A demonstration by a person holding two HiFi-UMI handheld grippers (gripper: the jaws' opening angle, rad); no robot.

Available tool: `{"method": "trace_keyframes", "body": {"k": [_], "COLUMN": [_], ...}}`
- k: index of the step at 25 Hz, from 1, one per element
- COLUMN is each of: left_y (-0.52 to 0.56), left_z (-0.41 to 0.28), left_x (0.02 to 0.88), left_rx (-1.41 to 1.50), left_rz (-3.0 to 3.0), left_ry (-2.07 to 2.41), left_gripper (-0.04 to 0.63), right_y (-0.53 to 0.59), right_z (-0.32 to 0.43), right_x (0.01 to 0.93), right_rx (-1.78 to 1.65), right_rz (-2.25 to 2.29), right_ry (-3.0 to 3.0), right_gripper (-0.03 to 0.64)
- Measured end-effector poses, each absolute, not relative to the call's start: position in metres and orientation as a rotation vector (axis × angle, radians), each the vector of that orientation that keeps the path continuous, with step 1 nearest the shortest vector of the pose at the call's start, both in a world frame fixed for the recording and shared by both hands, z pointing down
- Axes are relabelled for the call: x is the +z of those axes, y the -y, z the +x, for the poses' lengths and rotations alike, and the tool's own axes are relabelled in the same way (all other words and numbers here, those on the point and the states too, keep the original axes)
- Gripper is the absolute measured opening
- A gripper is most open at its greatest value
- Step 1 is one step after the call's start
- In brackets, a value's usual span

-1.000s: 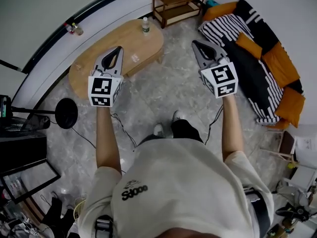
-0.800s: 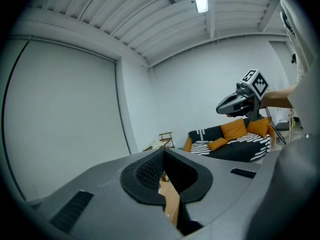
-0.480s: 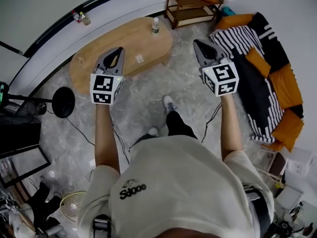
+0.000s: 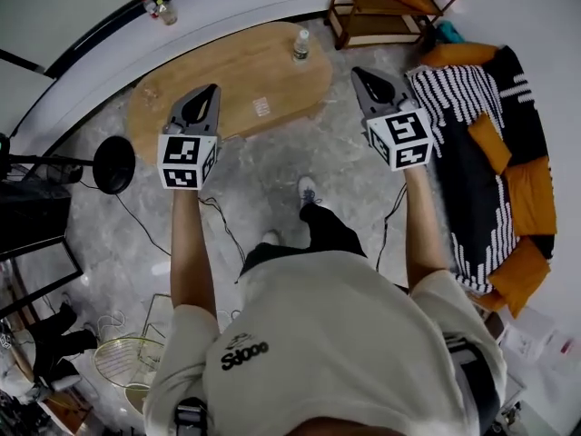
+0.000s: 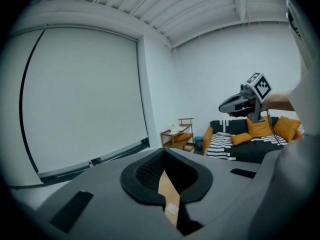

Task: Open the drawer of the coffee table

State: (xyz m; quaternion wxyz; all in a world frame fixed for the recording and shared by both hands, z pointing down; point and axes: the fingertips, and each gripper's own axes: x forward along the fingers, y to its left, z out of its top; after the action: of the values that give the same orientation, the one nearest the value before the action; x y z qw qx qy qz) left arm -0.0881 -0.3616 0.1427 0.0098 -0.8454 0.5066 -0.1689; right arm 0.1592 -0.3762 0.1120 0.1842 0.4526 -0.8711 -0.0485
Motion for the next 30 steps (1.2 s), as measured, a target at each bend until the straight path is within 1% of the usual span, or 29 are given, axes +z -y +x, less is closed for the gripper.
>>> {"method": "trace_keyframes", "body": {"k": [7,12,23,30], "left_y": [0.395,0.412,0.434,0.44], "left_z": [-0.089,-0.092,-0.102,-0.1], "left_x": [0.194,0.248,0.404,0.51], "left_rx": [-0.557,-0.575,-0.497,-0.491], "left_rz": [-2.649,-2.673,-2.687,-2.667], "left_ry": [-1.608,-1.563,-1.529,-1.536], "left_gripper": [0.018,0.018,0.017,0.017], "right_y": [0.414,0.431,0.445,0.45], "right_z": [0.168,0.167,0.183,0.18], "right_x": [0.16,0.211,0.384,0.48], "right_rx": [-0.024,-0.039,-0.038,-0.118], "right_rz": [1.297,1.32,1.361,1.26], "right_ry": [2.472,2.454,2.416,2.477], "right_gripper": [0.005,0.005,0.005,0.005]}}
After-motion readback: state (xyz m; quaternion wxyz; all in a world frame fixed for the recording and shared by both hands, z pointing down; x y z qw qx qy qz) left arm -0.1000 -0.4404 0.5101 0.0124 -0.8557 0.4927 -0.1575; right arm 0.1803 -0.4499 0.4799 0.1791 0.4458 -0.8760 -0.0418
